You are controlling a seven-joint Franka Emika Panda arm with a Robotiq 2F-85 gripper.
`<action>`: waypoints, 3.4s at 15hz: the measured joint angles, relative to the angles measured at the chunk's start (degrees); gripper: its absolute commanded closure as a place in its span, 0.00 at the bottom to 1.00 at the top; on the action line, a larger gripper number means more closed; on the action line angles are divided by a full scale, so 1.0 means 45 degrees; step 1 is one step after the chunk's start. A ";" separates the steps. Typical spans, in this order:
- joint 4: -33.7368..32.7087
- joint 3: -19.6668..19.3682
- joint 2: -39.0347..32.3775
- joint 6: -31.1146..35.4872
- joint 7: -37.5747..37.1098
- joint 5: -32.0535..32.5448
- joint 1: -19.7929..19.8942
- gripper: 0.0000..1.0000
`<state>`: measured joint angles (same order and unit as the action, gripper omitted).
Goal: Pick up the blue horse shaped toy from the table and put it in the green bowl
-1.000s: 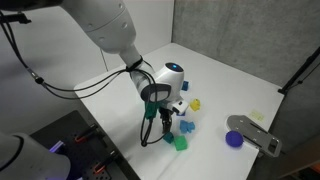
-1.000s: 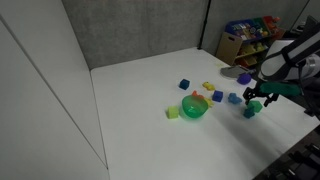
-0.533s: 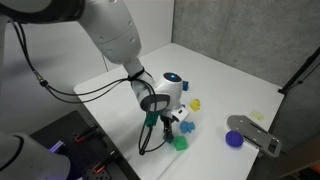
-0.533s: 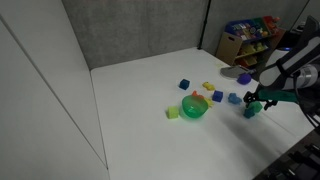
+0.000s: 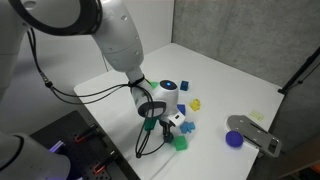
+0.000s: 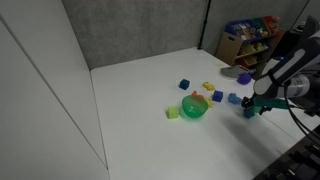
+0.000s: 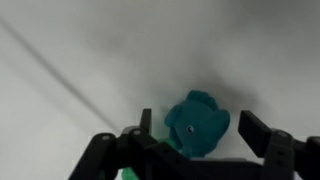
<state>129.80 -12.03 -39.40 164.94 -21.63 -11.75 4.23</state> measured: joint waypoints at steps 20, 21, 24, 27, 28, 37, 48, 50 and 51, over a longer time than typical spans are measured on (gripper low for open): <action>-0.0883 -0.0101 0.2481 -0.3341 -0.1346 0.0392 -0.2471 0.93; -0.1199 -0.0044 0.2641 -0.3831 -0.1532 0.0476 -0.2567 0.93; -0.2311 0.0256 0.2760 -0.5008 -0.2055 0.0654 -0.2727 0.93; -0.3455 0.0696 0.2506 -0.5739 -0.2712 0.0979 -0.2970 0.93; -0.3797 0.0840 0.2328 -0.5871 -0.2907 0.1059 -0.3077 0.93; -0.6902 0.1336 -0.0691 -0.6422 -0.3921 0.1760 -0.3985 0.93; -0.8647 0.1904 -0.1664 -0.8215 -0.3759 0.1652 -0.3718 0.00; -0.8632 0.1962 -0.1345 -0.8561 -0.3731 0.1576 -0.3573 0.00; -0.8595 0.1972 -0.1140 -0.8756 -0.3689 0.1497 -0.3482 0.00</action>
<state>91.13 -3.16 -44.53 125.53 -38.23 -5.01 -11.44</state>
